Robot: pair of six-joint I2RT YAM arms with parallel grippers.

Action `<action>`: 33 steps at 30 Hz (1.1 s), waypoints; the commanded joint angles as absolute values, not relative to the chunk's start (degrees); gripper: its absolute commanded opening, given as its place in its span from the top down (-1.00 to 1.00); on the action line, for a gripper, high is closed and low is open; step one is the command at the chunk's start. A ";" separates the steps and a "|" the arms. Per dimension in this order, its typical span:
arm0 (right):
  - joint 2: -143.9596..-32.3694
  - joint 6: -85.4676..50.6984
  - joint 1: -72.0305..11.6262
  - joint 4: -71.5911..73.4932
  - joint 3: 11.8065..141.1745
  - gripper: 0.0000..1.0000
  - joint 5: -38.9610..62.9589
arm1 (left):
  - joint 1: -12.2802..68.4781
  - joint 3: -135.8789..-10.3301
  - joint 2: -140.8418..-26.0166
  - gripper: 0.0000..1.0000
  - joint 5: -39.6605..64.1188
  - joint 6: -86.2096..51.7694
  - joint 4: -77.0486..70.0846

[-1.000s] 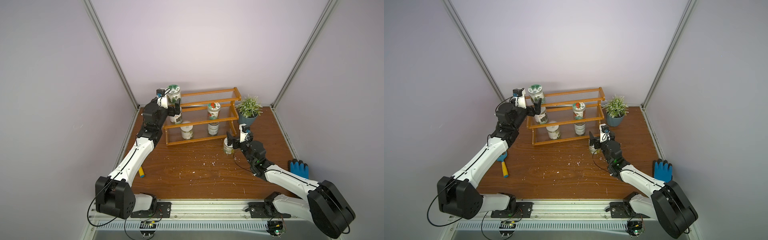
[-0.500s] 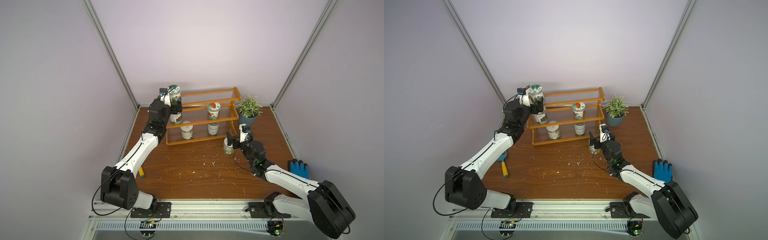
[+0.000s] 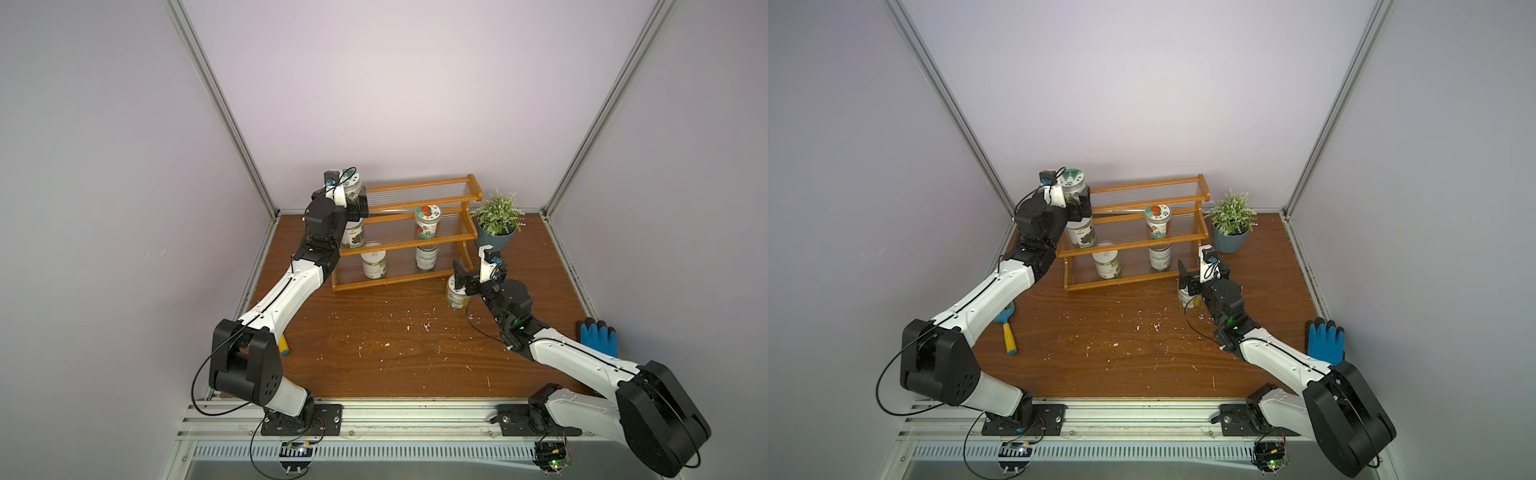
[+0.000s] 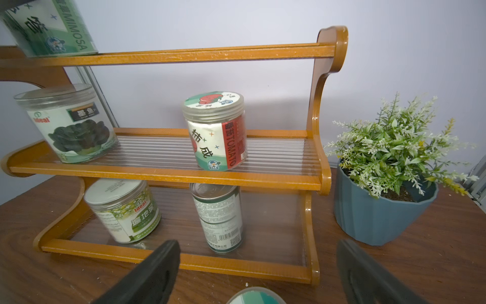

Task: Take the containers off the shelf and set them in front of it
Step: 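Pick up a container from the shelf.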

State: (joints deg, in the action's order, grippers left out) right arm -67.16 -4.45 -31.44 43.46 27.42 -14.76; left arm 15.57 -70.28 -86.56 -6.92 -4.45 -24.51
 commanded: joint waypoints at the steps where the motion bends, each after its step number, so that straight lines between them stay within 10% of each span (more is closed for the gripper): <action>1: -67.21 -3.68 -31.73 45.27 30.06 -0.98 -15.31 | 16.21 -72.32 -87.88 -0.99 -8.94 -3.24 -27.16; 17: -68.84 -3.43 -31.73 45.68 30.87 -0.98 -14.85 | 16.29 -73.56 -90.61 -0.98 -10.92 -2.28 -30.25; 33: -67.02 -2.83 -31.76 45.08 29.71 -0.98 -15.11 | 16.41 -73.66 -90.76 -0.29 -8.99 -2.14 -30.42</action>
